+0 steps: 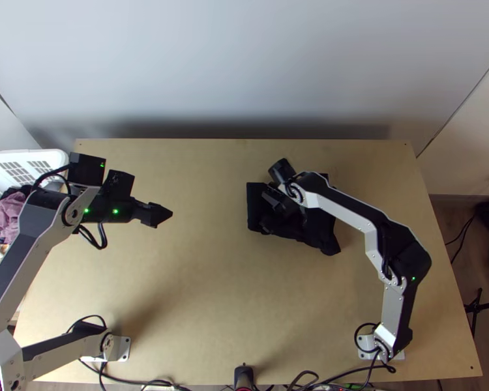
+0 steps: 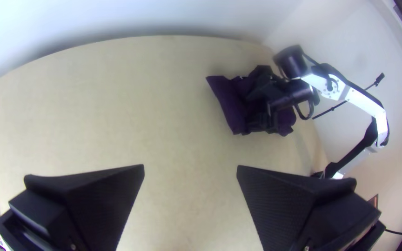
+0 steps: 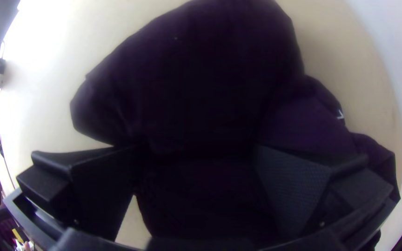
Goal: Fold the t-shirt
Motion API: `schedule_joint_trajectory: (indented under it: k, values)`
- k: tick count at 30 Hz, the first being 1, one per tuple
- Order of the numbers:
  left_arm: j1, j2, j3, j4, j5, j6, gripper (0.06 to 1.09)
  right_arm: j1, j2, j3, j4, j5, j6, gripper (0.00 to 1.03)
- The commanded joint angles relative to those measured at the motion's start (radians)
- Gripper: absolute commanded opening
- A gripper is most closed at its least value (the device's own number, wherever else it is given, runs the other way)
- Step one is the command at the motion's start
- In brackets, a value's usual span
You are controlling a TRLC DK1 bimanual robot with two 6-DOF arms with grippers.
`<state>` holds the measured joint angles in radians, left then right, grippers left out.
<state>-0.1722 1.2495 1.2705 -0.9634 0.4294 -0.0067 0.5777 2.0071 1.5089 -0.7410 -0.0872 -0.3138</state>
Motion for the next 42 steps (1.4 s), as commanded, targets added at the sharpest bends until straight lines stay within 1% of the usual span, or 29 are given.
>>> schedule_joint_trajectory:
  k: [1,9,18,25,29,35,42]
  values:
    - [-0.003,-0.001,0.010,-0.001,0.002,-0.001,1.03,-0.084,-0.013,-0.038,0.009,0.007,-0.027,0.98]
    - [-0.006,0.007,0.026,-0.001,0.003,-0.006,1.03,-0.200,-0.027,-0.027,0.008,0.009,-0.076,0.98]
    - [-0.006,0.002,0.029,-0.009,0.002,-0.009,1.03,-0.398,0.016,0.031,0.008,0.009,-0.151,0.98]
    - [-0.006,0.004,0.041,-0.018,0.002,-0.009,1.03,-0.575,0.119,0.169,-0.004,0.009,-0.220,0.98]
    - [-0.006,0.004,0.044,-0.023,0.002,-0.009,1.03,-0.648,0.179,0.269,-0.017,0.009,-0.248,0.98]
    - [-0.006,0.004,0.046,-0.024,0.000,-0.010,1.03,-0.734,0.263,0.427,-0.078,0.009,-0.254,0.98]
    - [-0.006,0.004,0.044,-0.024,-0.003,-0.010,1.03,-0.803,0.325,0.494,-0.095,0.010,-0.274,0.98]
